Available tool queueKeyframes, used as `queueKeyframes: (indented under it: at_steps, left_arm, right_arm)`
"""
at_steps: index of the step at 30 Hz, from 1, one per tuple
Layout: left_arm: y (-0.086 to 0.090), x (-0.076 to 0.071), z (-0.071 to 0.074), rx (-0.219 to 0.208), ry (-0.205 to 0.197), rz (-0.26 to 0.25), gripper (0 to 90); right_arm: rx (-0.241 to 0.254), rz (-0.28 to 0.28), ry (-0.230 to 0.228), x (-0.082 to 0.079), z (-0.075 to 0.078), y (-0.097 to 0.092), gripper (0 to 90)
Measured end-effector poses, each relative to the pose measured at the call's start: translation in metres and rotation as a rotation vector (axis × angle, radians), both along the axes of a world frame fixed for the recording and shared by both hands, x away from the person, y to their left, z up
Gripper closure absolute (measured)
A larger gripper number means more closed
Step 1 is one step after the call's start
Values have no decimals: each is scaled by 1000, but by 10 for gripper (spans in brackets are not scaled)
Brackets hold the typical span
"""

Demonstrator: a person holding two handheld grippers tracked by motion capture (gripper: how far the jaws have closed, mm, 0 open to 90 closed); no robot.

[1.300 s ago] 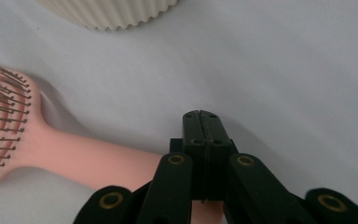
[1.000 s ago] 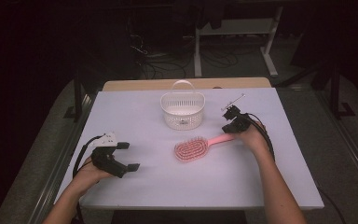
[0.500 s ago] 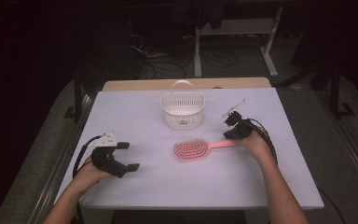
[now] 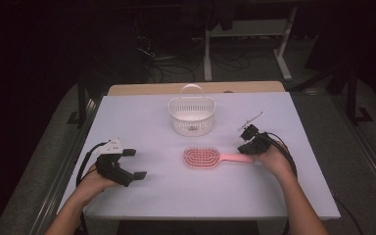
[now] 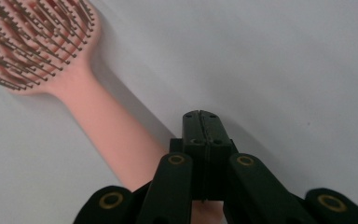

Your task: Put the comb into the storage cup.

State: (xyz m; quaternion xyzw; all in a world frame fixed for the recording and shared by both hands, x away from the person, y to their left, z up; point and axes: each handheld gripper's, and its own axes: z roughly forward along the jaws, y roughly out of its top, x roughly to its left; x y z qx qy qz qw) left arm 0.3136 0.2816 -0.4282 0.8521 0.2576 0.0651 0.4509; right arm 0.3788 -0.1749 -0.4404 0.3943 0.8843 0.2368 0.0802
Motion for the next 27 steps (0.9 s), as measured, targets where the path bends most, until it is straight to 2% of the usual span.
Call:
queueKeyframes:
  at_steps: [12, 27]
  left_arm:
    - [-1, 0, 0, 2, -3, -4, 0]
    - [-1, -1, 0, 2, -1, -5, 0]
  right_arm:
    - [6, 23, 12, -25, -3, -3, 889]
    - [53, 36, 24, -55, -5, -9, 889]
